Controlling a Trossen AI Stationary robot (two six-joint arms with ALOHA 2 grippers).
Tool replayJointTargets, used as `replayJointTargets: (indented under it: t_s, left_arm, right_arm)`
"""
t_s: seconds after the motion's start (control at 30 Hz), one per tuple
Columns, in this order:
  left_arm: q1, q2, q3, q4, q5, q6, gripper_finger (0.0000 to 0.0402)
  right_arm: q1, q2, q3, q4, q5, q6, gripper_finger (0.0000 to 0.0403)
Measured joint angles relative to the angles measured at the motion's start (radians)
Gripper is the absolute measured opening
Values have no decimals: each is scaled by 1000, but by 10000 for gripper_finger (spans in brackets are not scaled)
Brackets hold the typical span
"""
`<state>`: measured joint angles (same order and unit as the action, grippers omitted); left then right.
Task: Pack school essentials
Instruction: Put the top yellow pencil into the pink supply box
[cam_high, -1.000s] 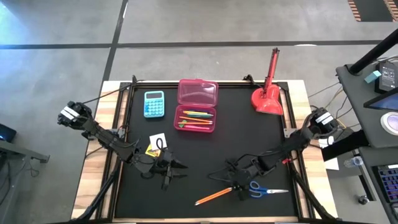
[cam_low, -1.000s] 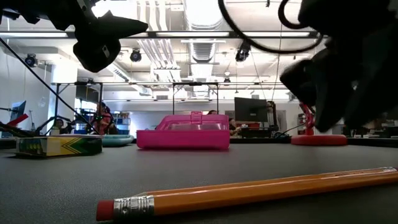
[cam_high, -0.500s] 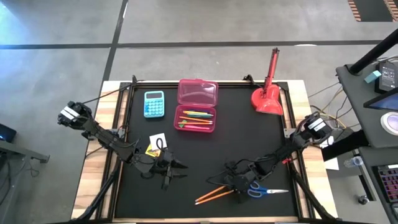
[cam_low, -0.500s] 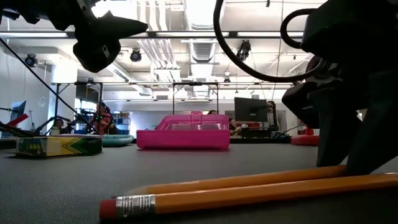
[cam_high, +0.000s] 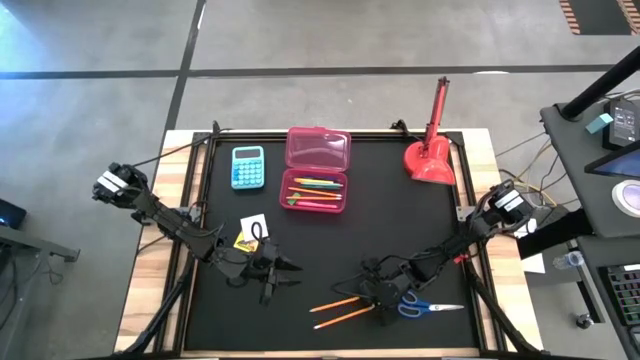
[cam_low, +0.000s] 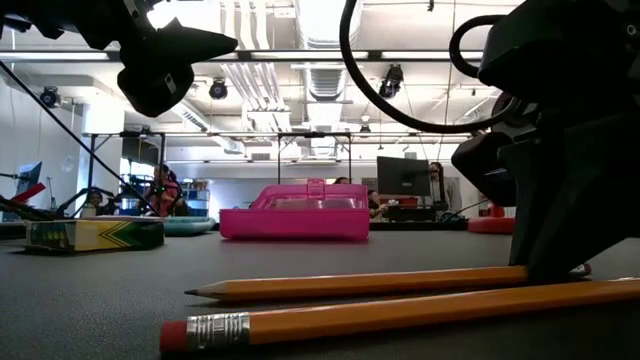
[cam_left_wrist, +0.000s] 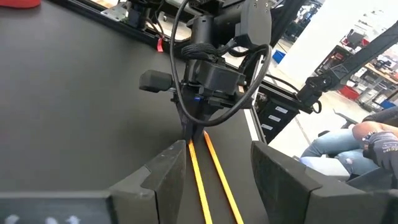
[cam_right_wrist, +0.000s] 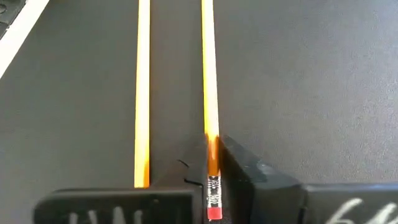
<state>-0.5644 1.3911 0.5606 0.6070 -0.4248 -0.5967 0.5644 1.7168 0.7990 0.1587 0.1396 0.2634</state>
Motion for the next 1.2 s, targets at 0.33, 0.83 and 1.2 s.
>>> replayJointTargets:
  t_s: [0.33, 0.83, 1.2]
  left_arm:
    - [0, 0, 0, -14, 0, 0, 164]
    - [0, 0, 0, -19, 0, 0, 164]
    - [0, 0, 0, -24, 0, 9, 164]
  right_arm:
    - [-36, -31, 7, -35, -15, -1, 13]
    - [-436, -179, 51, -126, -13, -222, 13]
    - [-796, -54, 187, -90, -47, -276, 13]
